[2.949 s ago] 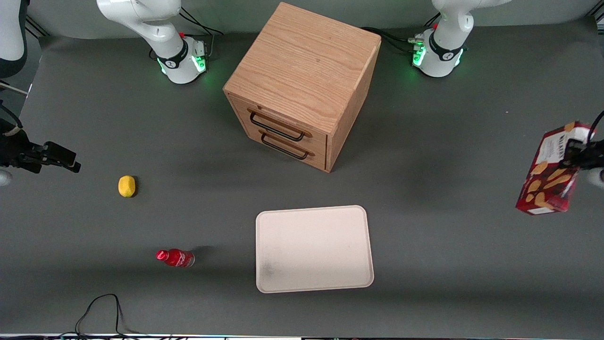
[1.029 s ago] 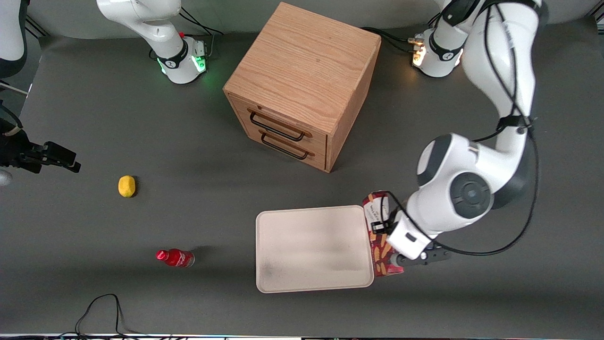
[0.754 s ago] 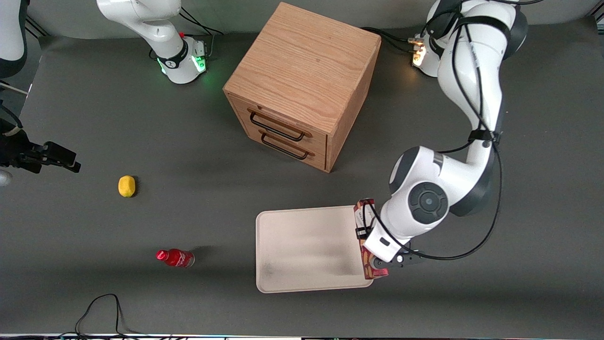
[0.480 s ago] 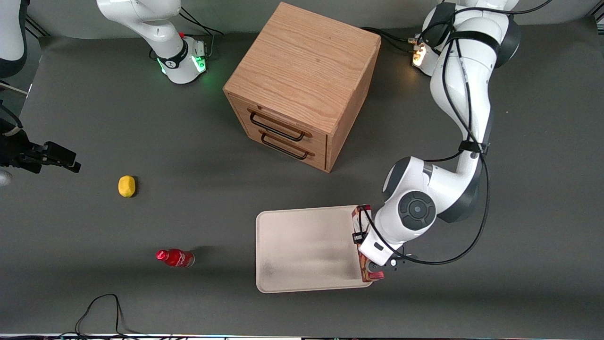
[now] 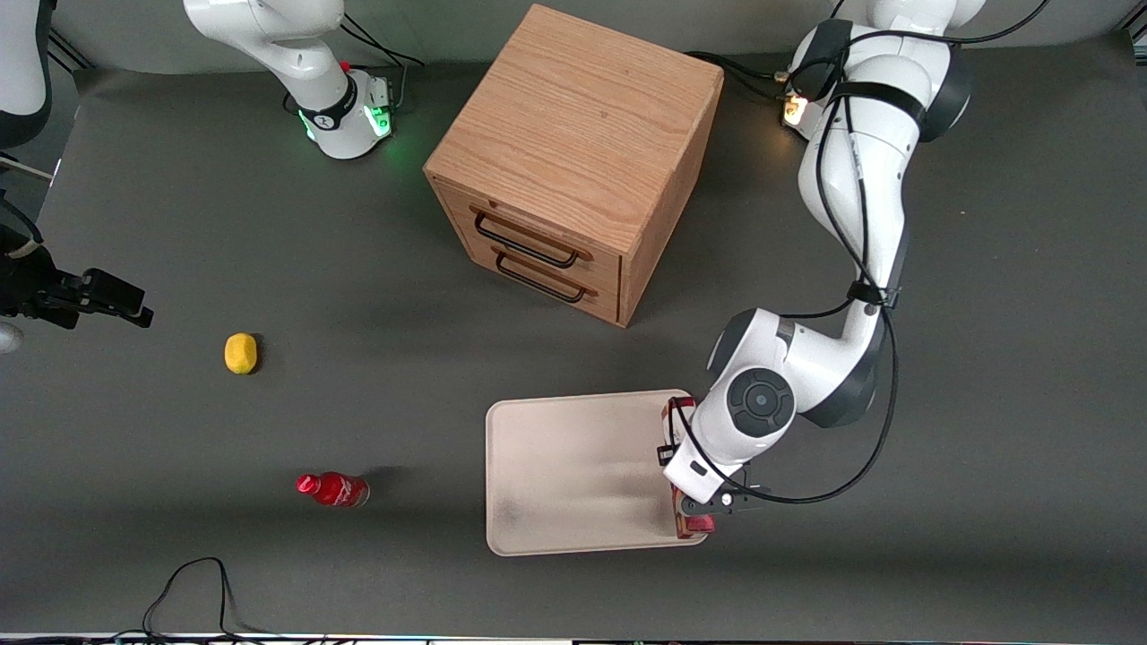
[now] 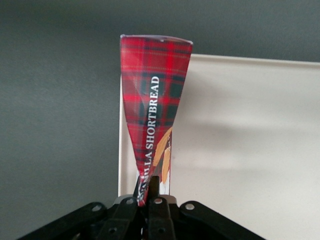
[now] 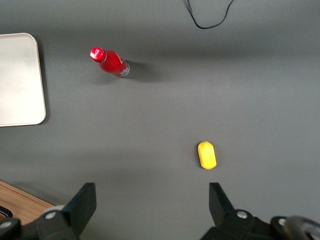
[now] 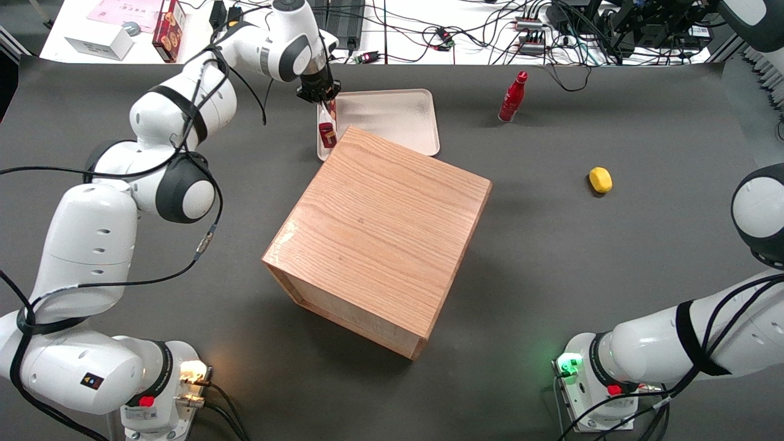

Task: Place red cookie box on tray
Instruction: 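Lower the cookie box onto the tray and open the left gripper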

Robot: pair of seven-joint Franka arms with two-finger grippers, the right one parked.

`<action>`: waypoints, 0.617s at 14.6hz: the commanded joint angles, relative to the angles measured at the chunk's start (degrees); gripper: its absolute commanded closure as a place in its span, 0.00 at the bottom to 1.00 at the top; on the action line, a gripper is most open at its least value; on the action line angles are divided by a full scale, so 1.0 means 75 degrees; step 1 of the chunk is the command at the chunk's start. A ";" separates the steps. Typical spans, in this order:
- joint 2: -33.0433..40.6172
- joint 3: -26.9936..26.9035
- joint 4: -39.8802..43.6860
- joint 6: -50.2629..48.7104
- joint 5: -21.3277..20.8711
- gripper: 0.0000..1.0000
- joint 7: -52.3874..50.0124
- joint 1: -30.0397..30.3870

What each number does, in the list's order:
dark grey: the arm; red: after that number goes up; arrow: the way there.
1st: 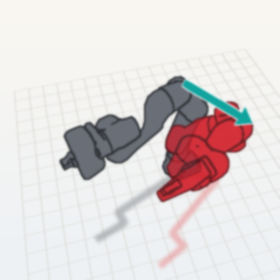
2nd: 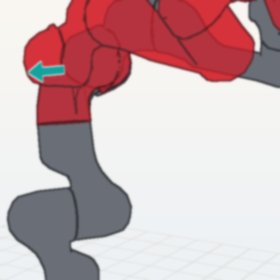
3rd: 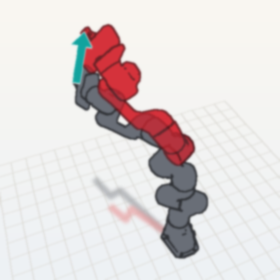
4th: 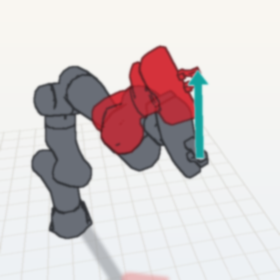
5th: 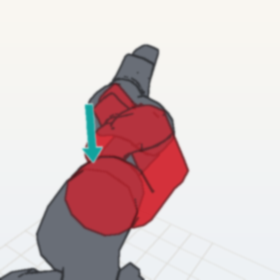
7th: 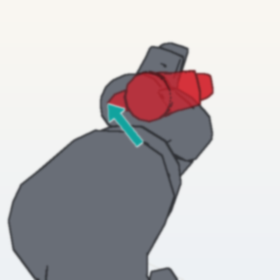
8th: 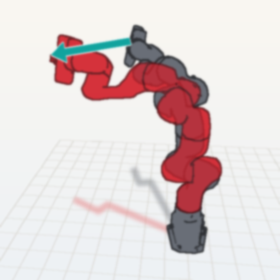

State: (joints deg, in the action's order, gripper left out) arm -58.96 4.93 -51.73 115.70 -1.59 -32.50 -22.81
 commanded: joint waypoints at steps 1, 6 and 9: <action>-0.0178 -0.0130 0.0323 0.0088 -0.0128 1.00 -0.0154 -0.0146; -0.0213 -0.0130 0.0265 0.0206 -0.0128 0.23 -0.0119 -0.0134; -0.0213 -0.0118 0.0253 0.0217 -0.0186 0.00 -0.0107 -0.0134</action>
State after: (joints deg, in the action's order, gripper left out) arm -59.63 4.76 -51.71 117.08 -1.77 -32.50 -22.94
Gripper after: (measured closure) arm 0.529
